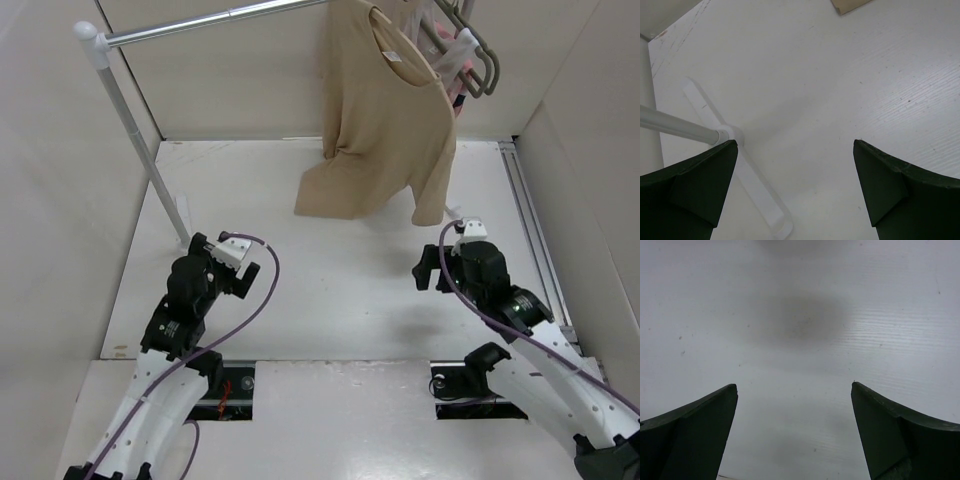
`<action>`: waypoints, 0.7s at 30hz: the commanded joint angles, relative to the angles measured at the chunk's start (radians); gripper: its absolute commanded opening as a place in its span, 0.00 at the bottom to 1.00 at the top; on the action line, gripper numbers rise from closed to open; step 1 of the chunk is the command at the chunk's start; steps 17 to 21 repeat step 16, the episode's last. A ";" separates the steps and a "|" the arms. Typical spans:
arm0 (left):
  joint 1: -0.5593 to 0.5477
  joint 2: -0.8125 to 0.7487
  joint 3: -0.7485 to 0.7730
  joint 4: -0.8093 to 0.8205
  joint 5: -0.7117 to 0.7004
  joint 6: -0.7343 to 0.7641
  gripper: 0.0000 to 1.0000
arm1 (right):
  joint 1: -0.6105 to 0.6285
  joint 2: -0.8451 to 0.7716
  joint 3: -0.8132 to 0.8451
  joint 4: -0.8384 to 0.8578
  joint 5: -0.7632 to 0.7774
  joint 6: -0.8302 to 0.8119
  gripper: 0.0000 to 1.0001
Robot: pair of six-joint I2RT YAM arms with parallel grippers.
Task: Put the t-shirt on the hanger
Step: Hang the hanger with tshirt onto the clothesline
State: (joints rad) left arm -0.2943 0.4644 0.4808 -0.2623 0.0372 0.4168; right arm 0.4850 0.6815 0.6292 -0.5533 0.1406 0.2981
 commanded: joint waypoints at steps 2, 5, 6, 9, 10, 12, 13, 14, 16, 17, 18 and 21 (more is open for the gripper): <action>0.024 0.002 -0.010 -0.006 0.038 0.017 1.00 | -0.032 -0.039 -0.033 -0.023 0.100 0.188 1.00; 0.034 0.011 -0.010 -0.006 0.038 0.026 1.00 | -0.033 -0.028 -0.033 -0.036 0.109 0.188 1.00; 0.034 0.011 -0.010 -0.006 0.038 0.027 1.00 | -0.033 -0.028 -0.033 -0.048 0.109 0.188 1.00; 0.034 0.011 -0.010 -0.006 0.038 0.027 1.00 | -0.033 -0.007 -0.010 -0.057 0.119 0.176 1.00; 0.034 0.011 -0.010 -0.006 0.038 0.027 1.00 | -0.033 -0.007 0.000 -0.057 0.119 0.176 1.00; 0.034 0.011 -0.010 -0.015 0.047 0.027 1.00 | -0.033 -0.007 0.000 -0.057 0.119 0.156 1.00; 0.034 0.011 -0.010 -0.015 0.047 0.027 1.00 | -0.033 -0.007 0.000 -0.057 0.119 0.156 1.00; 0.034 0.011 -0.010 -0.015 0.047 0.027 1.00 | -0.033 -0.007 0.000 -0.045 0.110 0.147 1.00; 0.034 0.011 -0.010 -0.015 0.047 0.027 1.00 | -0.033 -0.007 0.000 -0.036 0.109 0.138 1.00; 0.034 0.011 -0.010 -0.015 0.047 0.027 1.00 | -0.033 -0.007 0.000 -0.036 0.109 0.138 1.00; 0.034 0.011 -0.010 -0.015 0.047 0.027 1.00 | -0.033 -0.007 0.000 -0.036 0.109 0.138 1.00; 0.034 0.011 -0.010 -0.015 0.047 0.027 1.00 | -0.033 -0.007 0.000 -0.036 0.109 0.138 1.00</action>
